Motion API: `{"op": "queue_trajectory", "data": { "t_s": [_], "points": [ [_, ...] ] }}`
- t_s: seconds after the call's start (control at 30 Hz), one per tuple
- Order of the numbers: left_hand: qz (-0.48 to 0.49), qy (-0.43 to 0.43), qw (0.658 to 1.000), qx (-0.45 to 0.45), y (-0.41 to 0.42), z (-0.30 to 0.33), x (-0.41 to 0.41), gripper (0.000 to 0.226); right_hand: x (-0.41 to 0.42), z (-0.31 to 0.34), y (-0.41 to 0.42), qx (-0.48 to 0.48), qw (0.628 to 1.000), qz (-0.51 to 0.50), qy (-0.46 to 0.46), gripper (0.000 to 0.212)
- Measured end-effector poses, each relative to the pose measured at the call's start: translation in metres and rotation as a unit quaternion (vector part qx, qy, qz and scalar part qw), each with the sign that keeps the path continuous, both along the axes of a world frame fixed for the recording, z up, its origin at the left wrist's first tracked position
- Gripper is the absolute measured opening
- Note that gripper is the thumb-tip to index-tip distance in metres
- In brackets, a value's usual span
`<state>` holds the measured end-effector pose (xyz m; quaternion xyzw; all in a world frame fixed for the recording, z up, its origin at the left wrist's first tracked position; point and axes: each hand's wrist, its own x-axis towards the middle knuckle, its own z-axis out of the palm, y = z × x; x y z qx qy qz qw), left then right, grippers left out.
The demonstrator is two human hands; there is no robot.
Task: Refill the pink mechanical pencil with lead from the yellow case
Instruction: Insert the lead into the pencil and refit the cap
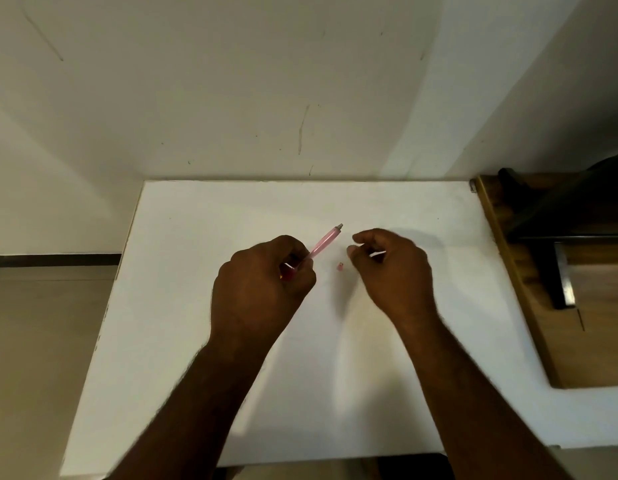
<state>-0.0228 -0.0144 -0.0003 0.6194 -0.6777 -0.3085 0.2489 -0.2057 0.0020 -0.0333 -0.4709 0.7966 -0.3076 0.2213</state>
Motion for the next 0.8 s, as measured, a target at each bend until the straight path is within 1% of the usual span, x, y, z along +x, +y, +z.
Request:
{"op": "queue_trajectory", "data": {
  "t_s": [0.07,0.13,0.23,0.3,0.33,0.37,0.4,0.43,0.47,0.5,0.53,0.6,0.67,0.8],
  "points": [
    [0.001,-0.002,1.000,0.002,0.000,0.000,0.000,0.013,0.007,-0.005,0.001,0.047,0.998,0.040,0.018,0.028],
    [-0.001,-0.008,1.000,0.000,0.001,0.001,0.000,0.014,0.012,-0.010,0.000,0.067,0.993,0.070,0.062,0.030],
    [0.000,-0.016,1.000,-0.001,0.000,0.002,0.000,0.014,0.016,-0.013,-0.001,0.073,0.985,0.090,0.126,0.020],
    [0.001,-0.017,1.000,-0.002,0.000,0.002,0.000,0.013,0.016,-0.013,-0.001,0.069,0.985,0.090,0.130,0.014],
    [0.001,-0.018,1.000,-0.003,0.000,0.002,0.000,0.013,0.015,-0.012,-0.001,0.051,0.991,0.075,0.094,0.011],
    [0.000,-0.018,1.000,-0.004,0.001,0.003,0.000,0.012,0.013,-0.009,-0.003,0.022,0.998,0.047,0.024,0.007],
    [-0.002,-0.018,1.000,-0.004,0.001,0.003,0.000,0.012,0.011,-0.005,-0.004,-0.015,0.997,0.014,-0.076,0.004],
    [-0.004,-0.020,1.000,-0.005,0.000,0.003,0.000,0.011,0.010,0.001,-0.005,-0.052,0.981,-0.018,-0.186,0.007],
    [-0.005,-0.023,1.000,-0.007,0.000,0.003,0.000,0.010,0.009,0.007,-0.005,-0.086,0.953,-0.041,-0.286,0.012],
    [-0.005,-0.027,1.000,-0.009,0.000,0.002,0.000,0.009,0.008,0.012,-0.005,-0.110,0.925,-0.054,-0.360,0.015],
    [-0.003,-0.029,1.000,-0.010,-0.001,0.002,0.000,0.008,0.007,0.017,-0.005,-0.123,0.904,-0.061,-0.404,0.015],
    [-0.002,-0.033,0.999,-0.009,-0.001,0.001,0.000,0.008,0.008,0.023,-0.004,-0.134,0.883,-0.063,-0.446,0.014],
    [-0.003,-0.035,0.999,-0.010,-0.001,0.000,-0.001,0.008,0.009,0.027,-0.004,-0.138,0.869,-0.066,-0.471,0.012],
    [-0.004,-0.034,0.999,-0.016,0.000,0.000,-0.002,0.009,0.010,0.030,-0.004,-0.142,0.862,-0.063,-0.482,0.012]
  ]
}}
